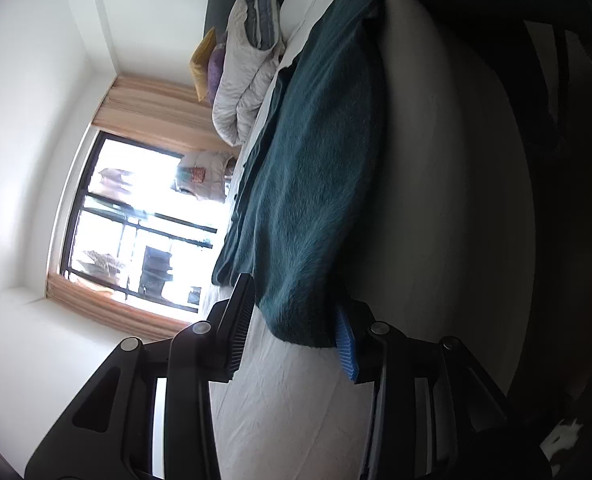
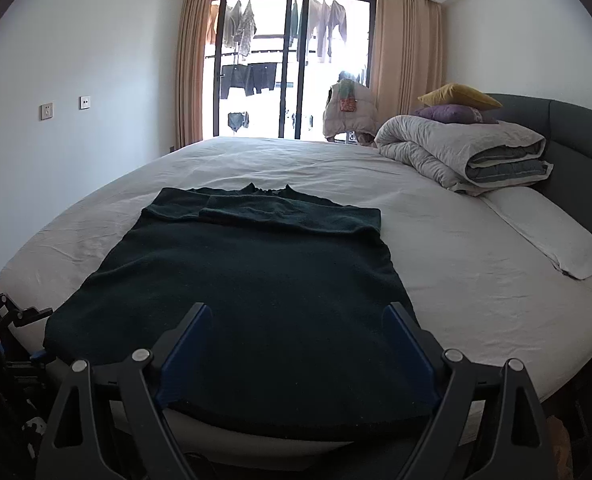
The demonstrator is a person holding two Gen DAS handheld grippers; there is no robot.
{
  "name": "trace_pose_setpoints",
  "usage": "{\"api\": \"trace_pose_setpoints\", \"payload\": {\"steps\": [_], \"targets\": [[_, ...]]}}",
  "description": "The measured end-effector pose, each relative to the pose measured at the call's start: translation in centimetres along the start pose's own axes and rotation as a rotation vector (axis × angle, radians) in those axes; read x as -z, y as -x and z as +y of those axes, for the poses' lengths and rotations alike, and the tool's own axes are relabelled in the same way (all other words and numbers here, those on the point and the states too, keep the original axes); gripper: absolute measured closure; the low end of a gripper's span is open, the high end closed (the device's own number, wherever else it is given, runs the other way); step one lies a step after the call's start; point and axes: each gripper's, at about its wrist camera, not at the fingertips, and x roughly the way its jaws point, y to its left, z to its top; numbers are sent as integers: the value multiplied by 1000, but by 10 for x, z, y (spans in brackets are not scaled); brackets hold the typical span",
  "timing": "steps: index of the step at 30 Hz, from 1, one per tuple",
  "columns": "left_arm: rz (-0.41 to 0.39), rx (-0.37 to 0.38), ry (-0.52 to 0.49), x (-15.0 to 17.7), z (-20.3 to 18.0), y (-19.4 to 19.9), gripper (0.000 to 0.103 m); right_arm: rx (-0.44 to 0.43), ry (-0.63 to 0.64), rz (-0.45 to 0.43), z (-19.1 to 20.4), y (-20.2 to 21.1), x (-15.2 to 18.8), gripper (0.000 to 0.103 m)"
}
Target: Fold small clothes
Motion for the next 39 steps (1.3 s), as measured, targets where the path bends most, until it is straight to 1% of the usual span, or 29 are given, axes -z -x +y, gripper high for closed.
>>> {"api": "trace_pose_setpoints", "payload": {"steps": [3,5,7,9,10,11,12,13,15,18,22,23,24,25,27,28,29,31,34,35,39], "targets": [[5,-23,61,-4,15,-5,65,-8,-31,10,-1,-4,1,14],[-6,-32,125,-7,30,-5,62,-18,-26,7,3,-6,0,14],[-3,-8,175,-8,43,-5,61,-28,-16,7,7,-7,-2,14],[-2,49,223,-8,52,-8,58,-38,-8,10,11,-8,-1,14],[-4,98,252,-7,56,-8,52,-42,-5,12,12,-9,-1,14],[-7,125,267,-6,57,-6,43,-43,-4,13,12,-9,-1,14],[-3,141,274,-5,57,-6,37,-43,-5,13,11,-9,-1,14],[8,148,264,-5,53,-9,34,-44,-8,14,11,-10,-1,14],[19,139,230,-5,46,-11,34,-44,-16,22,12,-12,0,14],[-10,101,178,-8,35,-8,34,-48,-24,29,13,-13,0,14],[-68,27,12,-6,16,-4,34,-45,-11,27,15,-12,0,14],[-86,7,-37,-4,11,-3,35,-44,-14,27,14,-13,-1,14],[-95,-3,-64,-3,8,-4,37,-43,-17,29,13,-13,-1,14],[-99,-18,-91,-2,6,-5,41,-42,-17,31,12,-13,-1,15],[-97,-27,-104,-1,6,-9,52,-40,-11,33,12,-13,-1,17],[-87,-32,-103,-2,8,-12,63,-39,-6,34,12,-13,-1,18],[-69,-36,-96,-2,12,-16,71,-39,1,35,13,-13,-1,18],[-47,-13,-66,-2,20,-22,71,-34,30,35,12,-11,-1,21],[-43,29,-3,-7,32,-19,81,-30,97,44,11,-7,1,23],[-48,39,21,-9,37,-17,86,-24,126,48,11,-5,3,24],[-46,91,146,-20,59,-15,94,15,306,93,9,4,17,29]]}}
